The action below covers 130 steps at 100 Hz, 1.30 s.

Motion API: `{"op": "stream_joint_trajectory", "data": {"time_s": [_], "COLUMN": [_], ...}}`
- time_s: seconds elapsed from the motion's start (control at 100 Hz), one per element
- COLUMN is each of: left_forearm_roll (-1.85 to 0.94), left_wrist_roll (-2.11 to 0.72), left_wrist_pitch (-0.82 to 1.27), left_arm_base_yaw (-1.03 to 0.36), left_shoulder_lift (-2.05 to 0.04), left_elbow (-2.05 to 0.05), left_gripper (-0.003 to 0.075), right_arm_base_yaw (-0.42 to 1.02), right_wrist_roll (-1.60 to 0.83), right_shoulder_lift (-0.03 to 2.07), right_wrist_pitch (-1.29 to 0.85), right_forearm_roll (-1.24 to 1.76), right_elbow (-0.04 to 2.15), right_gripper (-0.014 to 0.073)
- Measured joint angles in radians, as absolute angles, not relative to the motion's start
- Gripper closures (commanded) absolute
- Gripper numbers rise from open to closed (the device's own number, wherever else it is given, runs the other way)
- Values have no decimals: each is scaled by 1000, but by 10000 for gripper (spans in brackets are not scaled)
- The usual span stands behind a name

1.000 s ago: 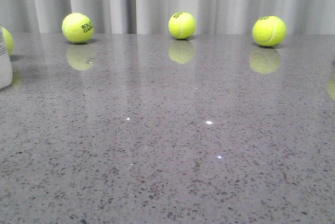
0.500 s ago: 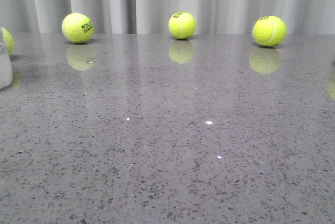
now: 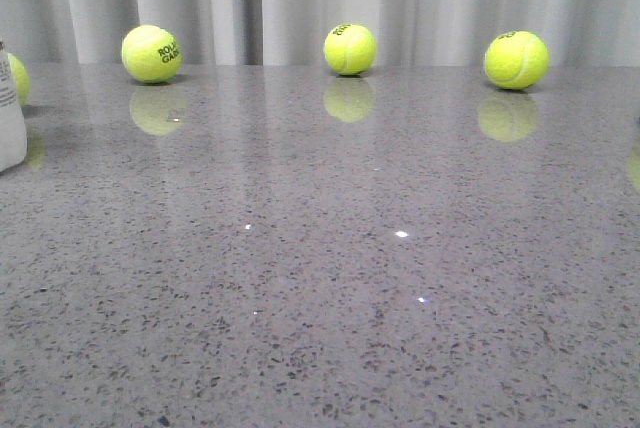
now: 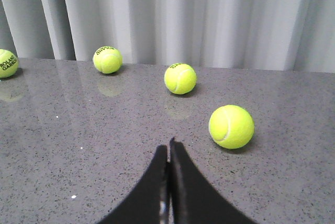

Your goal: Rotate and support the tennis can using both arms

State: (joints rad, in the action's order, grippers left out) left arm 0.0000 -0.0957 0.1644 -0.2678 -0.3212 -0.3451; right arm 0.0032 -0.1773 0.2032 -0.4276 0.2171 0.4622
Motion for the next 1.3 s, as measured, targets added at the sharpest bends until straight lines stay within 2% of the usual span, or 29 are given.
{"op": "stream_joint_trajectory", "data": {"time_s": [0.26,0.57,1.3], "left_forearm_roll": [9,11,42], "left_wrist_roll": [-96,-96,-58], "left_wrist_pitch": [24,0,43], "left_arm_base_yaw": [-167,-70,-68], "left_shoulder_lift": [-232,-26,4], "left_elbow": [-184,-4,-4], "left_gripper": [741,741,741], "right_arm_base_yaw": [3,3,3], "right_wrist_roll": [-177,-177,-177], "right_shoulder_lift": [203,203,202], "right_wrist_pitch": [-428,-428,-428], "right_forearm_roll": [217,217,217], "right_elbow": [462,462,462], "right_gripper": [662,662,662]}}
